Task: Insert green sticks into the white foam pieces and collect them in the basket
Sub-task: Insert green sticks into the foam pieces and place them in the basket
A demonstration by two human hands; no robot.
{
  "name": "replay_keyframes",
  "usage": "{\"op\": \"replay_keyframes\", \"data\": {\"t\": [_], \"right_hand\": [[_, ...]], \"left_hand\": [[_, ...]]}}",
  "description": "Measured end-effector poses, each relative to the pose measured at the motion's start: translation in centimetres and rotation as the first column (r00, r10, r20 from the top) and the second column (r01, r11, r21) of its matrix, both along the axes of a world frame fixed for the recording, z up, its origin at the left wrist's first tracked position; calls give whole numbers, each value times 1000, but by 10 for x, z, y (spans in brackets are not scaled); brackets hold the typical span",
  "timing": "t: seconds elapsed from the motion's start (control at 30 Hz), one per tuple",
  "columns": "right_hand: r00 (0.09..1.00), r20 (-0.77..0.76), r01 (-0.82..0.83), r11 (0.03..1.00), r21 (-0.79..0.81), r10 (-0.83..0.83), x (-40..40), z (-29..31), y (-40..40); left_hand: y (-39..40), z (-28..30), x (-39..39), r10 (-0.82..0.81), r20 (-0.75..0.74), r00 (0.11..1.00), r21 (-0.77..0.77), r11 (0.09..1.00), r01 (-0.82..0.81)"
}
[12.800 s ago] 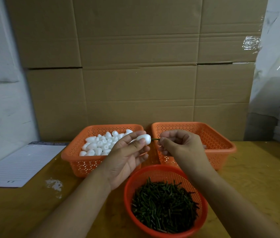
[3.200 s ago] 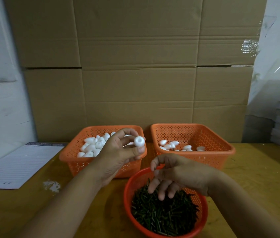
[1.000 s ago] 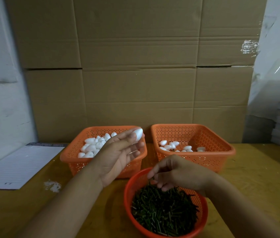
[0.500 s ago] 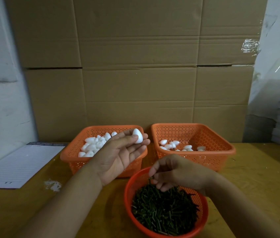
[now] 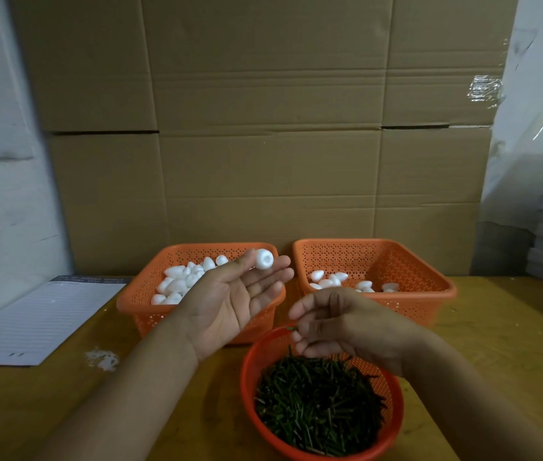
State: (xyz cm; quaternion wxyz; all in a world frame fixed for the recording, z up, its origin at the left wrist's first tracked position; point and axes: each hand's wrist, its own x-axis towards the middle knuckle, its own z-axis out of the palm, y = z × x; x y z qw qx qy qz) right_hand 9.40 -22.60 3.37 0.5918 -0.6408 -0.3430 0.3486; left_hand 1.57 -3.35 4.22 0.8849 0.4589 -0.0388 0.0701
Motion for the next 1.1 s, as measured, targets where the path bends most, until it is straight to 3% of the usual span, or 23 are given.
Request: {"op": "replay_keyframes", "data": {"t": [0.2,0.47,0.77,1.1], "right_hand": [[982,-188,68,981,183,-33,1,4,-1],[967,-227,167,960,224,-115,1,6,-1],[986,-93,157,968,194,-141,-5,9,2],[927,151,320,933,165,-344,-12,13,4]], "left_hand": [[-2,-3,-1,33,15,999,165,986,-35],[-3,-2,-2,27,20,999,193,981,-30],[-2,-5,-1,65,36,997,227,971,-71],[-3,-8,-1,103,23,994,303,947,-105]]}}
